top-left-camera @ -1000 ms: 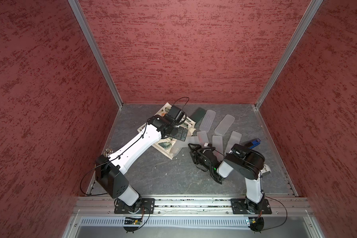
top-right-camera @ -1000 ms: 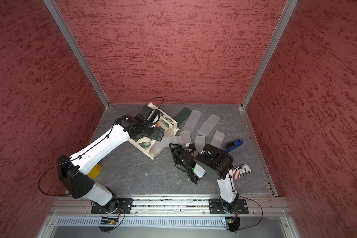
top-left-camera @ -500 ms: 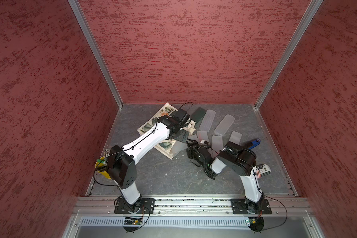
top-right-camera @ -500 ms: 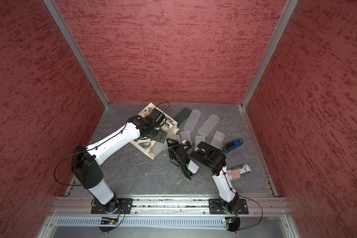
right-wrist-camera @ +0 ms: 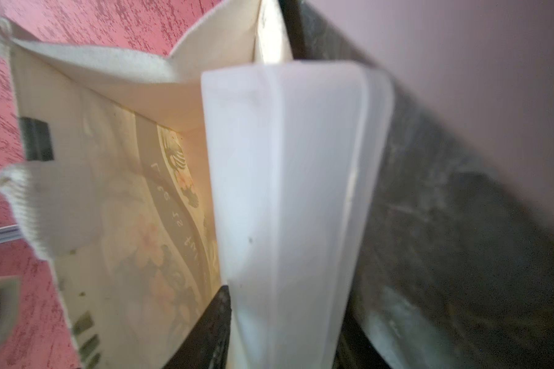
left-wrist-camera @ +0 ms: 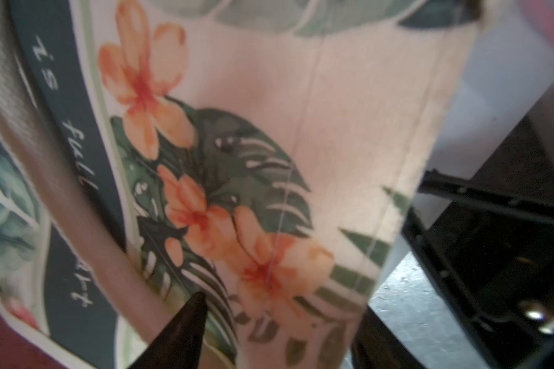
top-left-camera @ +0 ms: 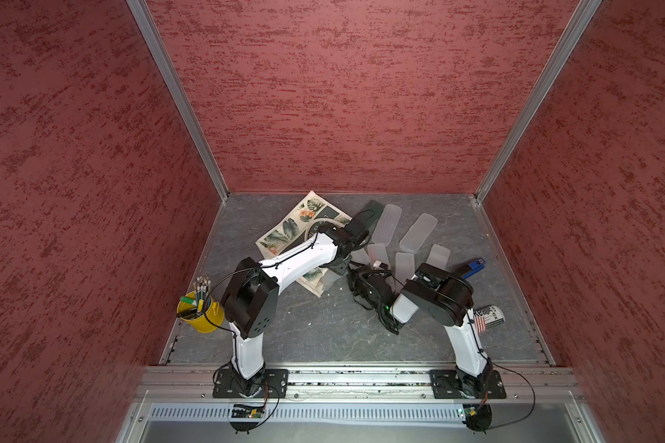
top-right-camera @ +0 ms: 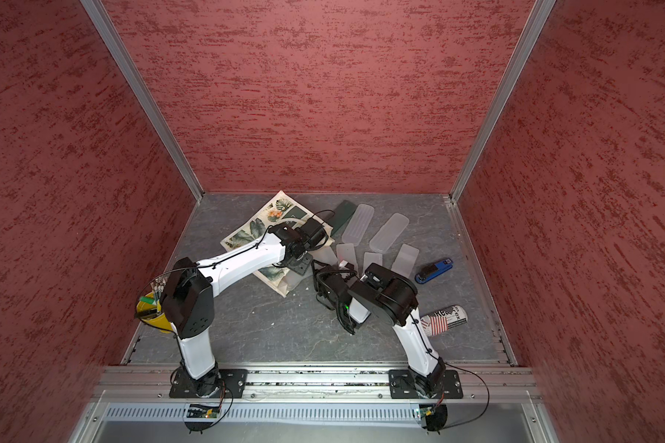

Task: Take out the pencil case from the canvas bag
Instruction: Pick up the pencil case from the canvas bag.

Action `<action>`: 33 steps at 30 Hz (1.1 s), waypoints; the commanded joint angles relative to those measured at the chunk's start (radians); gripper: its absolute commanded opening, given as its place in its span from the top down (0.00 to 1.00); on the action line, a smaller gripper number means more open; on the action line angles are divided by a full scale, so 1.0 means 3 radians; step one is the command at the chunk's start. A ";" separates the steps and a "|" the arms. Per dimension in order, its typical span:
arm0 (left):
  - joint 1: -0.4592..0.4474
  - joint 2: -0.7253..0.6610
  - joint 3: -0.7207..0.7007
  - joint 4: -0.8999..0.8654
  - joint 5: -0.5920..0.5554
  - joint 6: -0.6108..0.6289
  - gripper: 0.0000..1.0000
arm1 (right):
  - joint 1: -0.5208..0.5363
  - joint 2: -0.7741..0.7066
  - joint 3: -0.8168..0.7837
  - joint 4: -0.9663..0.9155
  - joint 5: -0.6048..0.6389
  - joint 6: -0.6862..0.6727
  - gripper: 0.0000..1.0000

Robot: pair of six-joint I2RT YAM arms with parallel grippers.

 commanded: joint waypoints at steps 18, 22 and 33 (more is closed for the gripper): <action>-0.0024 0.0032 0.0215 -0.0139 -0.0275 0.0030 0.82 | 0.0114 -0.0639 -0.0069 -0.0205 -0.0001 -0.1317 0.82; -0.0016 0.0023 0.0239 -0.0173 -0.0304 0.0022 0.98 | 0.0114 -0.0889 -0.0193 -0.0264 -0.0001 -0.1475 0.82; -0.0010 0.0007 0.0271 -0.0218 -0.0338 0.0015 1.00 | 0.0093 -0.1563 -0.0578 -0.0733 0.0036 -0.1843 0.81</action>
